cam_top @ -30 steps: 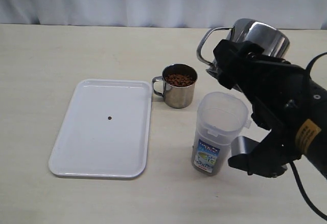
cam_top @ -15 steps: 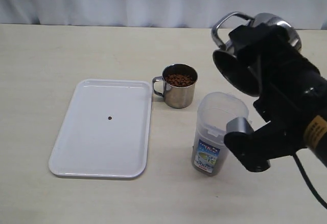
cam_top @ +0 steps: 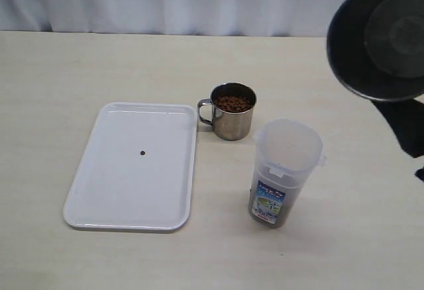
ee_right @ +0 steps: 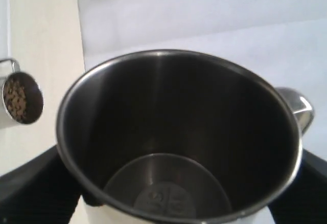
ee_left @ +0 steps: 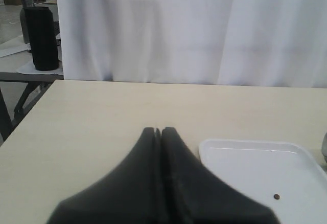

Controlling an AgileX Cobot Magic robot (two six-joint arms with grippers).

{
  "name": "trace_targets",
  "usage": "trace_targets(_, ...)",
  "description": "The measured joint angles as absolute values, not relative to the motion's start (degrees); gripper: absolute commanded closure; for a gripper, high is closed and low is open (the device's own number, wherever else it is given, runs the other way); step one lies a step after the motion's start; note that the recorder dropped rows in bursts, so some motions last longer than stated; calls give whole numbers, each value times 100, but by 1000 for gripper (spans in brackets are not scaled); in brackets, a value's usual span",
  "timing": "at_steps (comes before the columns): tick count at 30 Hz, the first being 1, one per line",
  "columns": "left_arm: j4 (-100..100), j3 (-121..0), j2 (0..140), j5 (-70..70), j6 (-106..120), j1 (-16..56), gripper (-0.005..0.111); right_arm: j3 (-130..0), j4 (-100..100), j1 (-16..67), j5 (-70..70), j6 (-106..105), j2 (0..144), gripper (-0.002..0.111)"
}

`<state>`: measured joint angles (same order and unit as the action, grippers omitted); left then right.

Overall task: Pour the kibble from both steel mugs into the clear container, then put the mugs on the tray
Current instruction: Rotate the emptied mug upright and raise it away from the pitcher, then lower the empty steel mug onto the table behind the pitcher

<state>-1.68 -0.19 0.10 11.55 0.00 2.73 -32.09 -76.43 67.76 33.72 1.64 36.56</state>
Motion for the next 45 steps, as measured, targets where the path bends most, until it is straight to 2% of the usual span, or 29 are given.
trace_targets(5, -168, -19, 10, 1155, 0, 273, 107, -3221, -6993, 6747, 3298, 489, 3126, 104)
trace_targets(9, -168, -19, 10, 1155, 0, 273, 107, -3221, -6965, 6747, 3204, 2246, 3111, 104)
trace_targets(15, -168, -19, 10, 1155, 0, 273, 107, -3221, -7814, 6747, 2847, 4947, 3591, 104)
trace_targets(21, -168, -19, 10, 1155, 0, 273, 107, -3254, -8483, 6747, 2409, 5961, 4389, 104)
trace_targets(28, -168, -19, 10, 1155, 0, 273, 107, -3417, -9395, 6708, 4462, 7656, 4705, 104)
trace_targets(31, -168, -19, 10, 1155, 0, 273, 107, -3281, -9760, 6471, 4674, 8322, 4613, 104)
trace_targets(36, -168, -19, 10, 1155, 0, 273, 107, -3093, -9845, 5250, 4147, 9137, 4608, 104)
trace_targets(41, -168, -19, 10, 1155, 0, 273, 107, -3058, -9880, 3032, 2020, 9571, 4873, 104)
trace_targets(45, -168, -19, 10, 1155, 0, 273, 107, -3085, -9880, 1842, 551, 9627, 5517, 104)
